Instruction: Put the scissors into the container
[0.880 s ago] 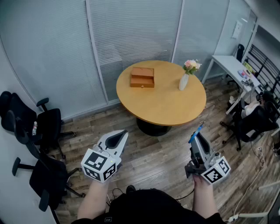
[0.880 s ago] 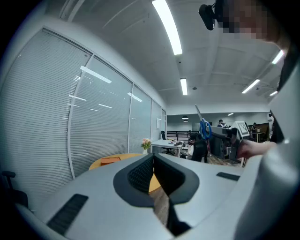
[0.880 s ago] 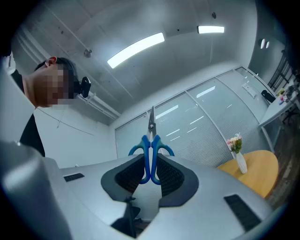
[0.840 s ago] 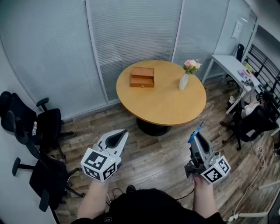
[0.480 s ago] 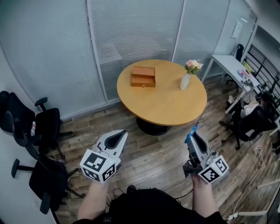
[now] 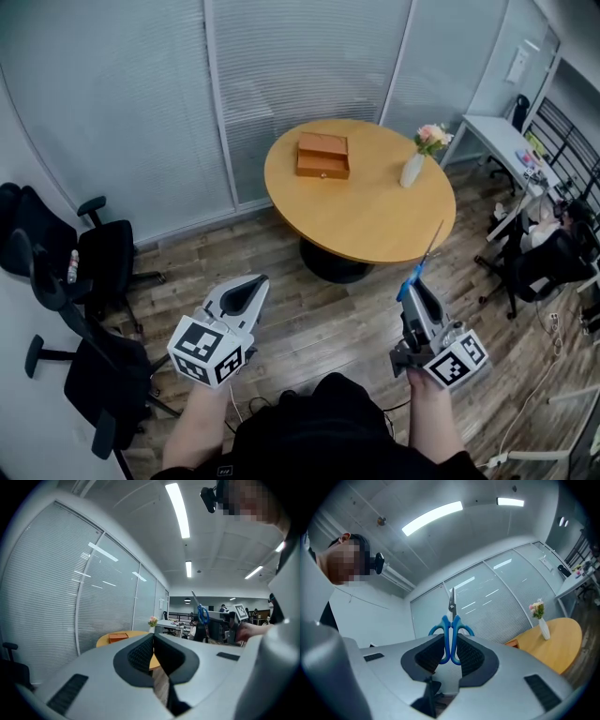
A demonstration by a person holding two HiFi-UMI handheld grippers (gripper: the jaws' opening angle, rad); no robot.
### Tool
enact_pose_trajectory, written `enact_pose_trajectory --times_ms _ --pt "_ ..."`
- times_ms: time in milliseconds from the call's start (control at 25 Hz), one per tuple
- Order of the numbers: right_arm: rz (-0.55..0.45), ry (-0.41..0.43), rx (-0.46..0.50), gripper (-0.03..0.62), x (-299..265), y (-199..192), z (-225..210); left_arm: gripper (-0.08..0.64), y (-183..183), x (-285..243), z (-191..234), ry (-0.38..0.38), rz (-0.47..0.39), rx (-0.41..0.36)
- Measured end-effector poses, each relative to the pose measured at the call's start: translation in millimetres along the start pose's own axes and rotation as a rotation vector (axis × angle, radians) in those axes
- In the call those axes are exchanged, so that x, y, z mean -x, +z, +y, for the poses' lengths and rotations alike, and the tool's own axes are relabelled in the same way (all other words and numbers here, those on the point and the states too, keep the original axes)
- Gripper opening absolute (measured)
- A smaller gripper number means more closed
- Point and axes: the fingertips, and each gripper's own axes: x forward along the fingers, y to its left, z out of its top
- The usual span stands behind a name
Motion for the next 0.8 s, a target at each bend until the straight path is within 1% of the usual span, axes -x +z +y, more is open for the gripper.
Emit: enact_pose_trajectory --times_ms 120,200,320,400,600,800 --pt "0.007 0.009 -0.009 0.097 -16.0 -4.1 -1.6 0.012 8.9 -6.3 22.1 0.021 -0.025 -0.002" --pt "0.014 0.024 0.002 0.097 -30.3 -4.3 -5.0 0.012 17.2 -15.7 33.6 0.031 -0.039 -0.022" --pt "0.027 0.052 0.032 0.097 -55.3 -1.5 -14.6 0.012 28.5 -37.6 41.9 0.025 -0.048 -0.063" --pt "0.024 0.067 0.047 0.097 -73.7 2.2 -25.8 0.012 32.5 -57.2 48.4 0.020 -0.051 -0.075" --pt "0.024 0.085 0.048 0.097 -119.7 5.3 -70.1 0.012 37.7 -112.0 78.5 0.051 -0.052 -0.050" --pt "0.053 0.086 0.035 0.097 -158.1 2.0 -132.4 0.012 41.9 -175.3 106.5 0.081 -0.040 -0.038"
